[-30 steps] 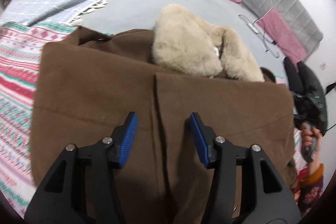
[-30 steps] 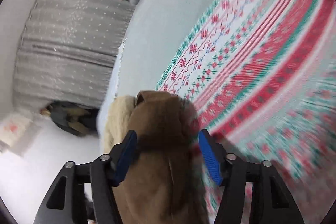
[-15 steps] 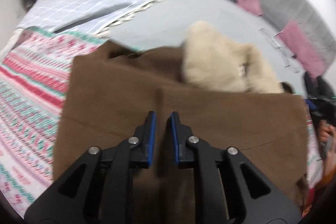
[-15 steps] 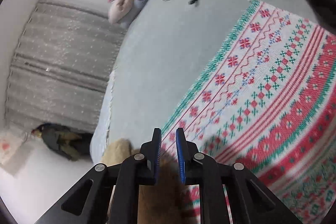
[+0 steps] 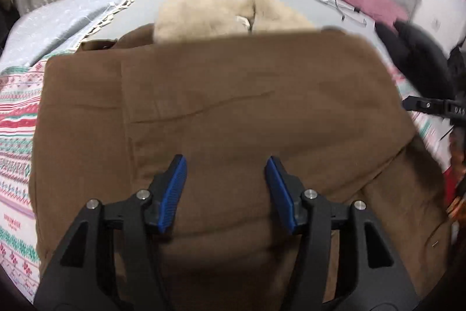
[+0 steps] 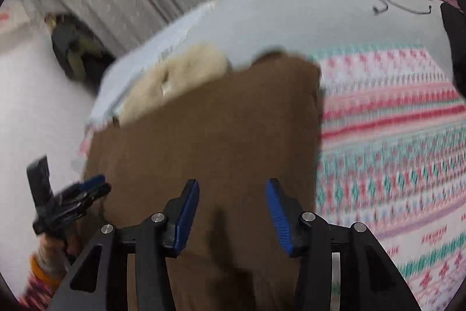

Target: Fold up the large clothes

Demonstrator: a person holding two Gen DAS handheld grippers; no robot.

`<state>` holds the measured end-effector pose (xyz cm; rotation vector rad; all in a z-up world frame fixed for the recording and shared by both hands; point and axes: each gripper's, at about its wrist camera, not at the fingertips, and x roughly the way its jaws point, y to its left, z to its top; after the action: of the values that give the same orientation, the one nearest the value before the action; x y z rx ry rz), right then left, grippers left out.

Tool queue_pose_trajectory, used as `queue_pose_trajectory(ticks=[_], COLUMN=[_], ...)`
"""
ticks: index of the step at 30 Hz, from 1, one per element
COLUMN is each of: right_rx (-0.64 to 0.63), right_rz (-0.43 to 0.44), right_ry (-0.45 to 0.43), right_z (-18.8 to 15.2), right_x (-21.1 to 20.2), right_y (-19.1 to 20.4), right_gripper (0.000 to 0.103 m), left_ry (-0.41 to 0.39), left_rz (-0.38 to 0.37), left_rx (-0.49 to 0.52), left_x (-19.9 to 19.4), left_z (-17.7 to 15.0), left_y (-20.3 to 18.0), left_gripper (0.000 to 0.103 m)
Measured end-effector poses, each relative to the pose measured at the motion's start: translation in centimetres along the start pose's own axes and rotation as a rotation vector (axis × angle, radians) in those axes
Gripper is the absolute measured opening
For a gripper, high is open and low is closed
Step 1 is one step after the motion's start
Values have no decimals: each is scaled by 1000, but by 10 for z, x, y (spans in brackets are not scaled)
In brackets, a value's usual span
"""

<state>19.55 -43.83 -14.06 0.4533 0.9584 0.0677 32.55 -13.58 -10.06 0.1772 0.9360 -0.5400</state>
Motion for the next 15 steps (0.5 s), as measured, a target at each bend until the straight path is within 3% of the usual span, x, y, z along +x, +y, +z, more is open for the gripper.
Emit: queue_pose_trajectory(ticks=[1, 3, 4, 6, 10, 15], right_rx=[7, 37, 63, 103, 44, -15], right_rz=[-27, -161, -173, -107, -110, -314], right_ry=[14, 24, 17, -2, -6, 41], right_z=[-8, -21, -28, -40, -52, -56], right_x=[3, -2, -11, -31, -44, -7], right_y=[-6, -23, -33, -36, -13, 10], right_gripper=[48, 49, 51, 52, 61, 61], left_ry=[-10, -10, -15, -33, -71, -68], left_rz=[19, 26, 22, 24, 6, -54], left_rx=[21, 46, 56, 66, 13, -66], left_x=[-10, -31, -38, -57, -69, -49], left_z=[-3, -6, -7, -12, -11, 2], left_y=[-4, -9, -9, -7, 8, 13], left_gripper=[59, 59, 63, 74, 76, 76])
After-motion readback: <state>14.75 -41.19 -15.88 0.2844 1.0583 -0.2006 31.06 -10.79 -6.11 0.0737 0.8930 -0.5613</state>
